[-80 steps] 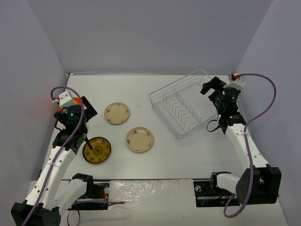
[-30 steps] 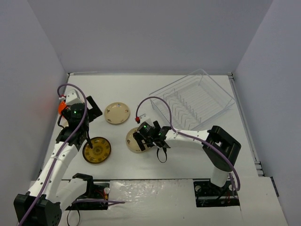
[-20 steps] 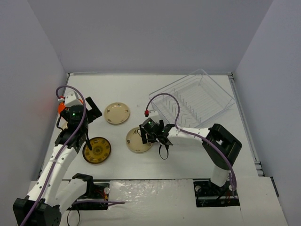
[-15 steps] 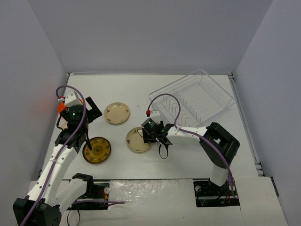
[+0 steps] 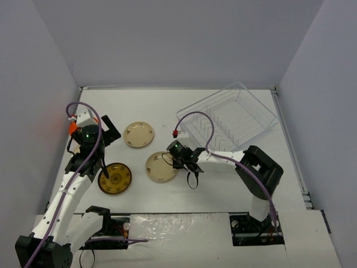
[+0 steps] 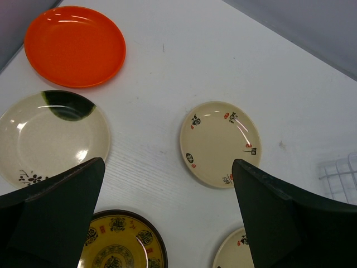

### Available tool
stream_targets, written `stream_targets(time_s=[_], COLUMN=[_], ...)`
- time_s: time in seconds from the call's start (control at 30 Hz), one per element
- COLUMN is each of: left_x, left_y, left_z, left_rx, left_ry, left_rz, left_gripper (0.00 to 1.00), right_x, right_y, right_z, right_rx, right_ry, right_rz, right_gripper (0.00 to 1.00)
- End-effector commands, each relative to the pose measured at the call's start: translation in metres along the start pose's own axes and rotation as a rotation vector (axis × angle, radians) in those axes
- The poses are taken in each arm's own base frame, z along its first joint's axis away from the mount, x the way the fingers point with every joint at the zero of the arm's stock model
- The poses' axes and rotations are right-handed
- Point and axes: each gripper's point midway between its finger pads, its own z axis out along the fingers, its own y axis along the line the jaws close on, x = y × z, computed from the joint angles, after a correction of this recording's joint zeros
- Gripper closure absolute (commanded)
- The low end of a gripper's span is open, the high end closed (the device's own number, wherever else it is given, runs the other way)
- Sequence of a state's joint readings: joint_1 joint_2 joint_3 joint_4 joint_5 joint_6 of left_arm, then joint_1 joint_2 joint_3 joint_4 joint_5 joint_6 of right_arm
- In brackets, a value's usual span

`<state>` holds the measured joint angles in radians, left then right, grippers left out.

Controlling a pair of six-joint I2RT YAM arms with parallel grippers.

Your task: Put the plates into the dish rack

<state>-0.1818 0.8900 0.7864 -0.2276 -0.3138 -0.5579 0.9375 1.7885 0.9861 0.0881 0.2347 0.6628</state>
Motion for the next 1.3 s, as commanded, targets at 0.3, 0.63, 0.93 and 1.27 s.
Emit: stream_targets(time_s=[0.3,0.63,0.93,1.27], left_x=[-0.026,-0.029,-0.031,-0.034], left_y=[-0.005,-0.002,0.001,0.01], left_z=[-0.007,-0.012,-0.014,-0.015], left_rx=[0.023,0.017,0.007,-0.045], left_ry=[-0.09,-0.109,-0.118,-0.135], left_rz=[-0.056,-0.069,-0.072,-0.072], left_gripper=[0.03,0.03,0.03,0.03], right_x=[-0.054,-0.117,-0.186,-0.317], right_y=[0.025,0.053,0.064,0.02], right_z=[-0.031,-0.089,-0.147,-0.211], right_rx=[-0.083,-0.255,-0.268,-0.009], right_ry=[-0.176,-0.404,-0.695,-1.012], right_rz=[-0.063,-0.024,-0.229,-0.506], right_gripper=[1.0,1.0,1.0,1.0])
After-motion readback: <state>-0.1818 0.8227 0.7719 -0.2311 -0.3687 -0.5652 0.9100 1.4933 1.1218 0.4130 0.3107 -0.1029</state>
